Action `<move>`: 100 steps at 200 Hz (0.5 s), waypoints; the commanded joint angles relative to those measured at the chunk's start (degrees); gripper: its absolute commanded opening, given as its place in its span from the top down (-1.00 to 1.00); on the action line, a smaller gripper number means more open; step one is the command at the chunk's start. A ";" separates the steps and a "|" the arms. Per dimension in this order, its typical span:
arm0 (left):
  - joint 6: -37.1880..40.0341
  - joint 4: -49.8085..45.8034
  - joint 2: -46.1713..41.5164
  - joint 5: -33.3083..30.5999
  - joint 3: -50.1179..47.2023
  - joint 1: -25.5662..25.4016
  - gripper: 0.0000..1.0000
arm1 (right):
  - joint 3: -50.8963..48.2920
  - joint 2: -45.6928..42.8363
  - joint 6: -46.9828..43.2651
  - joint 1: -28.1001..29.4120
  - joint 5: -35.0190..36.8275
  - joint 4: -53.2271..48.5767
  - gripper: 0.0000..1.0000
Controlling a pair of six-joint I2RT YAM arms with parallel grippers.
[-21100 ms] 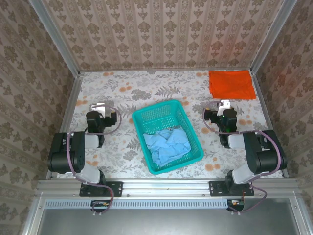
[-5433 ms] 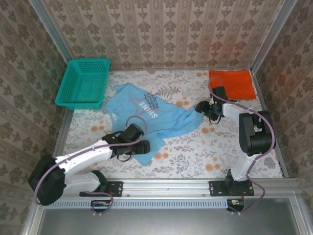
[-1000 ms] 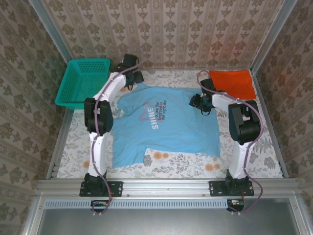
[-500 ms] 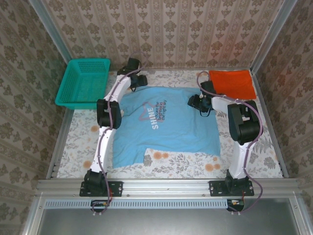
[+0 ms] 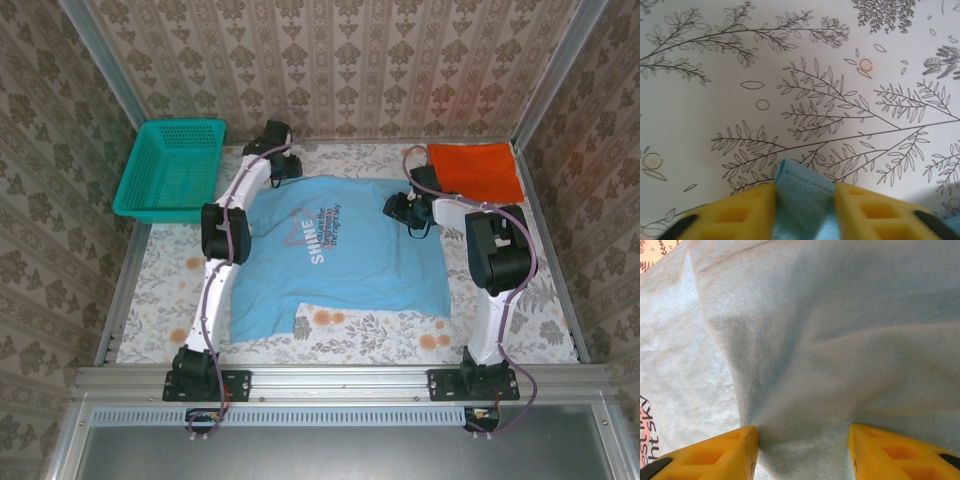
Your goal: Fold and stack the t-shirts
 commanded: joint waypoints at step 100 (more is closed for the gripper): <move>6.42 14.53 -16.35 -12.85 -13.67 -1.00 1.00 | -6.47 -5.71 3.80 -4.76 -1.87 1.81 -0.05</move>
